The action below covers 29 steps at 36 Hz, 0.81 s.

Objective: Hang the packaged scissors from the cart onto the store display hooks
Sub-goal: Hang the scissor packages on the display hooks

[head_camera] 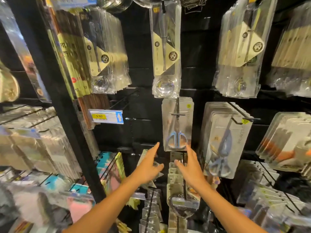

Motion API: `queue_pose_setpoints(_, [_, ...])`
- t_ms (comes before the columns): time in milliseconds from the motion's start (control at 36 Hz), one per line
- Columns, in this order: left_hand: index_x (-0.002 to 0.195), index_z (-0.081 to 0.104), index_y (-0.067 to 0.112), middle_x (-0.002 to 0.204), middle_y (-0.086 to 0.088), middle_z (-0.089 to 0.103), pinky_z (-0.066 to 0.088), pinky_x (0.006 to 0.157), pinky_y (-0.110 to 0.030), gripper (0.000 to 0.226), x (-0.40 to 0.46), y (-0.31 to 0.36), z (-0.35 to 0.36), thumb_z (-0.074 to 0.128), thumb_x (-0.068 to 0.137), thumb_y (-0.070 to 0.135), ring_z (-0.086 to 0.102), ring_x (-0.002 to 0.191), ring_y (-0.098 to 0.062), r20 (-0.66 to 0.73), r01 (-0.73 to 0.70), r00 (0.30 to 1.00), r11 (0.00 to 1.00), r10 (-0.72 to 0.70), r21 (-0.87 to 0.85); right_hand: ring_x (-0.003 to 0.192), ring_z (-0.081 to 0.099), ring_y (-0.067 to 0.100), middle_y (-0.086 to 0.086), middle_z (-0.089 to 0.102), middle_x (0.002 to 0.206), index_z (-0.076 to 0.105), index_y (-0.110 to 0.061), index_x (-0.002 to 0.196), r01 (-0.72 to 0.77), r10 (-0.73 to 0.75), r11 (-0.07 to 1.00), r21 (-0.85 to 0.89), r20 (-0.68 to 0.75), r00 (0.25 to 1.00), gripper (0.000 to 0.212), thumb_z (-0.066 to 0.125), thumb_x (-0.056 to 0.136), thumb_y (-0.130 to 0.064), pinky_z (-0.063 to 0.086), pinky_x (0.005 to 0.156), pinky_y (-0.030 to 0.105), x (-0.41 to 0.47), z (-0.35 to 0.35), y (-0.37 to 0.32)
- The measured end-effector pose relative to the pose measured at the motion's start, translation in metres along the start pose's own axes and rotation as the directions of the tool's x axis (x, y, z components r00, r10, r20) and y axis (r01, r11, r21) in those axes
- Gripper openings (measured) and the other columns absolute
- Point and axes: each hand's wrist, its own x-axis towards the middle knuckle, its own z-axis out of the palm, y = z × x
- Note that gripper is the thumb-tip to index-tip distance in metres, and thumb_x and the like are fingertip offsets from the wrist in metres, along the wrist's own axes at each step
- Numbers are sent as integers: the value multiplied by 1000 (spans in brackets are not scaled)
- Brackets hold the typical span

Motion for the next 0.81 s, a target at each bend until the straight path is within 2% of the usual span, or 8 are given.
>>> queue_pose_setpoints(56, [160,10,41,167,10,17,28,107,-7,80,-19,-15,0,61,99,32,31,136,10,-2,-41,999,995,41,90,151,23,13,-6,20,165,23,-33,158,27,-26,999,-17,64,998,73,63,98,-33,26,120,33,-13,1,2])
queue_pose_setpoints(167, [159,12,43,167,17,14,21,126,-34,73,-69,-43,-7,56,101,39,12,152,1,-4,-122,992,950,129,286,144,32,4,-11,38,155,41,-31,150,177,-163,983,-58,183,969,55,62,99,-28,29,122,33,-40,6,2])
queue_pose_setpoints(333, [160,22,32,166,15,18,16,124,-23,68,-158,-59,-24,57,101,34,13,153,-2,-33,-96,992,886,124,454,140,24,-7,-28,34,148,39,-38,150,429,-356,896,-114,395,847,50,54,102,-32,20,122,22,-78,41,-11])
queue_pose_setpoints(417, [160,19,34,167,12,17,20,124,-29,67,-208,-70,-34,52,102,41,14,155,-9,-64,-2,997,860,40,510,143,30,1,-17,43,151,46,-29,149,620,-499,778,-102,500,708,51,57,100,-31,4,120,12,-94,75,-19])
queue_pose_setpoints(528, [160,21,32,166,3,24,31,121,-47,64,-280,-101,-46,41,102,49,22,154,-24,-122,149,988,811,-96,565,143,40,19,-3,50,150,51,-20,146,672,-521,740,12,642,562,53,55,96,-36,31,121,39,-116,129,-24])
queue_pose_setpoints(611, [160,25,28,168,-1,19,23,124,-48,67,-332,-124,-57,37,100,55,13,156,-26,-144,263,965,762,-221,591,141,43,24,0,52,148,50,-18,146,686,-498,727,32,712,495,59,55,94,-45,39,115,47,-138,165,-42])
queue_pose_setpoints(667, [160,18,33,169,2,9,14,127,-45,67,-369,-138,-62,33,100,58,2,157,-20,-181,370,928,732,-327,572,143,40,23,-1,47,152,44,-21,150,722,-476,692,25,768,429,60,58,96,-44,36,118,44,-151,184,-61])
queue_pose_setpoints(806, [160,16,38,168,9,8,15,127,-41,66,-468,-168,-75,36,101,60,2,156,-17,-302,584,812,679,-500,446,151,18,13,-12,24,161,23,-34,158,751,-359,659,38,893,269,61,46,103,-47,18,123,31,-188,235,-102])
